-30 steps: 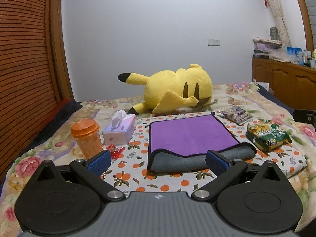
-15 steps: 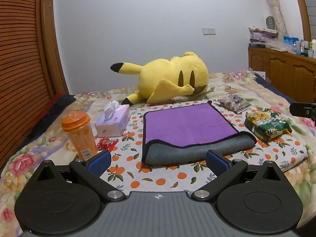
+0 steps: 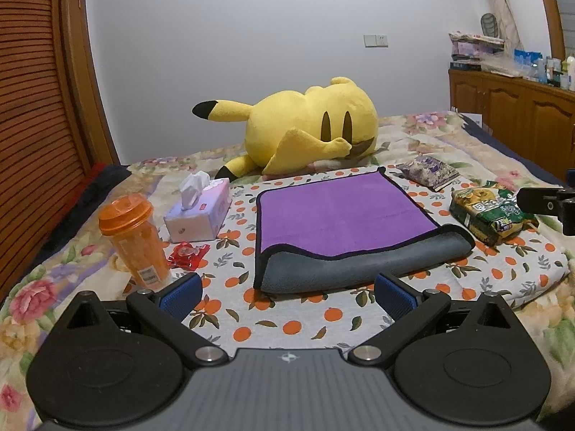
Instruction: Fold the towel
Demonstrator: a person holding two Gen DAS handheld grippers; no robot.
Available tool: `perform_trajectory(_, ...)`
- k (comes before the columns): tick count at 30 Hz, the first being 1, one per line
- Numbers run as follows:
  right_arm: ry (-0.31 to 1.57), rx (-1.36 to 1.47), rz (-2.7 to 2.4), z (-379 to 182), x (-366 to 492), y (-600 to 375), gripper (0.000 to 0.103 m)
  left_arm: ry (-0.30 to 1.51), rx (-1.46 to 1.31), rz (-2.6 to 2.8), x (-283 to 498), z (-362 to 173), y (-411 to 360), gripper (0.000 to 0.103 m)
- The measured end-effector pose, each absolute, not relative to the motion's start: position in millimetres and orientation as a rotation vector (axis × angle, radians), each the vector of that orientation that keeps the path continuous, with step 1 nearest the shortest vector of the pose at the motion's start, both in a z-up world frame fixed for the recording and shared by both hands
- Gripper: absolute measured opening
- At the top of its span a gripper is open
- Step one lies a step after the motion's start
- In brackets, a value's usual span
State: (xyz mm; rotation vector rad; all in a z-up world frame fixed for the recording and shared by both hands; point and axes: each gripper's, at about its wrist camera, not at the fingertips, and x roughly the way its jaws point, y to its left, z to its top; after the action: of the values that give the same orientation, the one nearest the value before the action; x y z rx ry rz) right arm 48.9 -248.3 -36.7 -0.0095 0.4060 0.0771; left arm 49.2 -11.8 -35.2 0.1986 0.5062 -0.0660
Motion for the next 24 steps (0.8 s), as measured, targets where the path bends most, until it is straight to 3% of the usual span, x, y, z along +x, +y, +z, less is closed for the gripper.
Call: perform_trajectory(24,0.475,-0.033,0.154,-48.1,94.2,-240.9,0.103,0.552,0.205,-0.067,101.2,-47.5,-10.1,0.103)
